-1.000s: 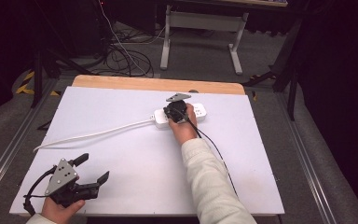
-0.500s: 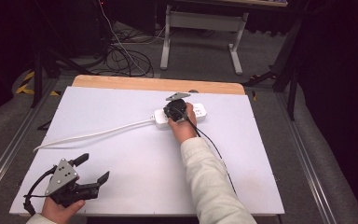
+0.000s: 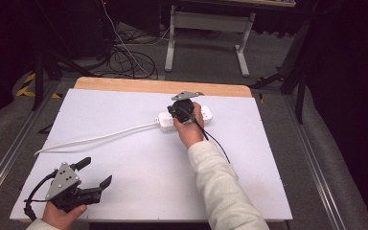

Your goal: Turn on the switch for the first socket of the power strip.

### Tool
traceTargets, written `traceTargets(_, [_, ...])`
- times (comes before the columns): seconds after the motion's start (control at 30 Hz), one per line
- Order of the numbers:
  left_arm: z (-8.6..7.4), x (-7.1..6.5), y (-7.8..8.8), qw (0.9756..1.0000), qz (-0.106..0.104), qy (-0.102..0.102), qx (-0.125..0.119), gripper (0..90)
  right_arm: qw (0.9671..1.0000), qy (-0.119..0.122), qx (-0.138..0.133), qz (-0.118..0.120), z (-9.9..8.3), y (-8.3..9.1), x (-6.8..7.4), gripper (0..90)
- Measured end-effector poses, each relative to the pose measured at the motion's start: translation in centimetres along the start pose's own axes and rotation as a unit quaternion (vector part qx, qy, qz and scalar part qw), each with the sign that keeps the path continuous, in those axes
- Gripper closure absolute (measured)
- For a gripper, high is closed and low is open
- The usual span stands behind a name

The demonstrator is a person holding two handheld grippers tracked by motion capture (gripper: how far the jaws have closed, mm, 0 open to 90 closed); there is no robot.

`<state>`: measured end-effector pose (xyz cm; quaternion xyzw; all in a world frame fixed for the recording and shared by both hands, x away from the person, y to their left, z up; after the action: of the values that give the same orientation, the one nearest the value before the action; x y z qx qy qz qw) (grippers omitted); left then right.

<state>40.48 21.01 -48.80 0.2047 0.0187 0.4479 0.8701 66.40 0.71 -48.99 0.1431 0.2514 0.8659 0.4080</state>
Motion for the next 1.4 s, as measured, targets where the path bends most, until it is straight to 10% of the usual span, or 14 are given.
traceTargets(0.53, [0.0,0.0,-0.2,1.0000,-0.002,-0.003,0.003,12.5,0.9990,0.004,-0.030,0.033,2.2,3.9,1.1,90.0])
traceTargets(0.97, [0.2,-0.1,-0.3,1.0000,-0.003,-0.006,0.001,12.5,0.9938,0.021,-0.050,0.097,2.9,9.5,3.9,48.6])
traceTargets(1.4, [0.1,-0.1,-0.4,1.0000,0.000,-0.007,0.003,12.5,0.9919,0.022,-0.060,0.110,0.5,14.7,4.2,37.1])
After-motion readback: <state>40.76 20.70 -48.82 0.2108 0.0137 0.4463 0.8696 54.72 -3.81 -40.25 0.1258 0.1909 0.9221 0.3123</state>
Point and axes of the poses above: each handheld gripper's, and its own axes: y roughly backward along the jaws, z roughly out of its top, x roughly to its left, the point moved 10 cm from there along -y, roughly forward along the jaws, and after that the axes turned 7 degrees about -y, right-handed, at the moved point
